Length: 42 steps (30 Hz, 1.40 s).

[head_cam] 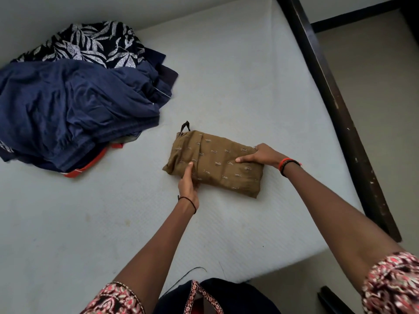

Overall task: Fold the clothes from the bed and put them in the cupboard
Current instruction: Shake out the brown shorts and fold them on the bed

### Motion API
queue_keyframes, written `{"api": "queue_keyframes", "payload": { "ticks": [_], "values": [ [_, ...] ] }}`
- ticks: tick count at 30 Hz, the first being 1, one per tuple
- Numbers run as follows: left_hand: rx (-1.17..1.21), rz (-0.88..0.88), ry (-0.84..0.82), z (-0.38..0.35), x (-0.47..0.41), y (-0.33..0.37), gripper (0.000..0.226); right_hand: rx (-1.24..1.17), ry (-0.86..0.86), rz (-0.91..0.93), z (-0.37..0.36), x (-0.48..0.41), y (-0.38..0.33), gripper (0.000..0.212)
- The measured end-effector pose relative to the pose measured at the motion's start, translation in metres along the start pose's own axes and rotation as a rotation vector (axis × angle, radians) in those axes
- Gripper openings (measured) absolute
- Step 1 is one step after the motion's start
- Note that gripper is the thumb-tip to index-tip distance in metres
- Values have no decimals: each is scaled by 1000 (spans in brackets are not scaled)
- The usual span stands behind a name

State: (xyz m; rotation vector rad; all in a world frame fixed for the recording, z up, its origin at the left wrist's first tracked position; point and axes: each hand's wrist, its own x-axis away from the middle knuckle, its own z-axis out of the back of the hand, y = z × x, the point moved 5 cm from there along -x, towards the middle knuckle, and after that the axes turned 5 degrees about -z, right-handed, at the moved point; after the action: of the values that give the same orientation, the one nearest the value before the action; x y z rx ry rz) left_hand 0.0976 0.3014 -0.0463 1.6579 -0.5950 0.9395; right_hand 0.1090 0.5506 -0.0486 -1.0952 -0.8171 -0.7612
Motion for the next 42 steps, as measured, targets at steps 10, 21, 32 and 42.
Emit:
{"api": "queue_keyframes", "payload": {
  "ticks": [10,21,32,42],
  "values": [
    [-92,-57,-257,-77,18,10,43,-590,-73,63,9,68,69,37],
    [-495,-91,-610,-283,36,-30,56,-888,331,98,134,89,151,41],
    [-771,-202,-475,-301,-18,-38,47,-883,403,-104,159,51,204,40],
    [-807,-221,-479,-299,-18,-16,25,-480,776,-174,165,61,194,42]
  ]
}}
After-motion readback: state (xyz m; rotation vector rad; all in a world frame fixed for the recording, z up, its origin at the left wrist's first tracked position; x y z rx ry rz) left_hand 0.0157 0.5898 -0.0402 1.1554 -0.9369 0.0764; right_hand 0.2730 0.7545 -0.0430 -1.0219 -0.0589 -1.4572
